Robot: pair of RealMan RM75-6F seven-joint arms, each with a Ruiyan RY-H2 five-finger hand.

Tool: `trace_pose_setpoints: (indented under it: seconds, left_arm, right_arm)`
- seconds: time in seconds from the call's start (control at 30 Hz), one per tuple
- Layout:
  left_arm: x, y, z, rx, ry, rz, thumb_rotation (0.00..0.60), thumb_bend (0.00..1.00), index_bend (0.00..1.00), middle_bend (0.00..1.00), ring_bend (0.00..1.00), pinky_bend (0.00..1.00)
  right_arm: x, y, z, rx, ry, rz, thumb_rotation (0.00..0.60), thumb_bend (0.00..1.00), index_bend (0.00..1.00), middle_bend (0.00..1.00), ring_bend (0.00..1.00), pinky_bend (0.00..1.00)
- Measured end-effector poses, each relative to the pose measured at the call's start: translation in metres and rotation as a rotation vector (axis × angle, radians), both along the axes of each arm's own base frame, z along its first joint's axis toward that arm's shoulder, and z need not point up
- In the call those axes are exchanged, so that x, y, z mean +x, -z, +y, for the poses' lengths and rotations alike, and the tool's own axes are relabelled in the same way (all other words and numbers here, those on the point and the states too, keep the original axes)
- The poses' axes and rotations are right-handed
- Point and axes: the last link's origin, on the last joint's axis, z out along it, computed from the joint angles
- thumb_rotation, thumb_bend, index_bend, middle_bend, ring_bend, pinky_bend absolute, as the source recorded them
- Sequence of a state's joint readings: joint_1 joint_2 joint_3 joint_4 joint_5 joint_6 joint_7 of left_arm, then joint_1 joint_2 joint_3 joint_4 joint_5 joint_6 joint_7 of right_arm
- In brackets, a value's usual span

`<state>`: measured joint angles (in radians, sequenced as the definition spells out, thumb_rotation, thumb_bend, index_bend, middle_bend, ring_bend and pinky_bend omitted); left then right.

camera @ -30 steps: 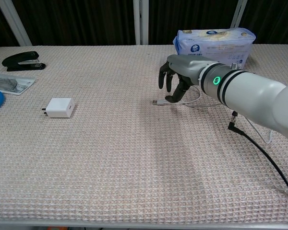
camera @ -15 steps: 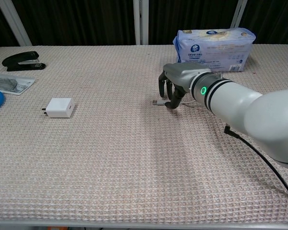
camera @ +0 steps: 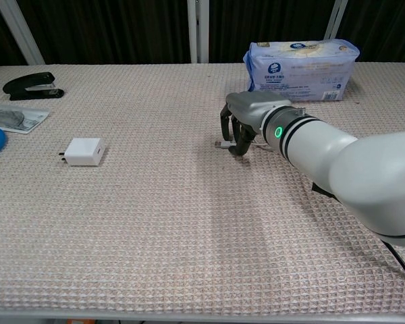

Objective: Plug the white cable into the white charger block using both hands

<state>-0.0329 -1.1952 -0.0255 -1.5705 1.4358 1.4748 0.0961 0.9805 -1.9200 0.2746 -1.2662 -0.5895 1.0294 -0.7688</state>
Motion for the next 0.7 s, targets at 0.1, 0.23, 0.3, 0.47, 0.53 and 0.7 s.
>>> trace_pose_setpoints:
  seconds: [0.1, 0.23, 0.3, 0.47, 0.53, 0.7]
  left_arm:
    - [-0.0004, 0.0003, 0.0004, -0.001, 0.001, 0.0, 0.6, 0.16, 0.07, 0.0, 0.0, 0.0]
    - [-0.0011, 0.0002, 0.0004, 0.0, 0.001, -0.001, 0.6, 0.16, 0.07, 0.0, 0.0, 0.0]
    - [-0.0018, 0.0001, 0.0003, -0.001, -0.001, 0.0, 0.6, 0.16, 0.07, 0.0, 0.0, 0.0]
    - [-0.0022, 0.0005, 0.0006, -0.002, -0.001, -0.001, 0.6, 0.16, 0.07, 0.0, 0.0, 0.0]
    - [-0.0026, 0.0007, 0.0006, -0.003, -0.002, -0.001, 0.6, 0.17, 0.07, 0.0, 0.0, 0.0]
    - [-0.0036, 0.0006, 0.0007, -0.003, -0.006, -0.001, 0.6, 0.16, 0.07, 0.0, 0.0, 0.0]
  right_arm:
    - [0.0, 0.0016, 0.0006, 0.002, 0.004, 0.0, 0.6, 0.28, 0.49, 0.51, 0.23, 0.1]
    - [0.0006, 0.0026, 0.0002, -0.001, 0.009, -0.003, 0.6, 0.28, 0.49, 0.51, 0.24, 0.1]
    - [0.0009, 0.0027, -0.0001, -0.002, 0.012, -0.005, 0.6, 0.28, 0.49, 0.51, 0.24, 0.1]
    - [0.0021, 0.0042, 0.0002, -0.002, 0.014, -0.008, 0.6, 0.29, 0.51, 0.52, 0.25, 0.1]
    - [0.0021, 0.005, 0.0001, -0.003, 0.016, -0.007, 0.6, 0.3, 0.51, 0.52, 0.25, 0.1]
    - [0.0024, 0.0068, -0.0008, -0.002, 0.022, -0.01, 0.6, 0.31, 0.52, 0.53, 0.25, 0.1]
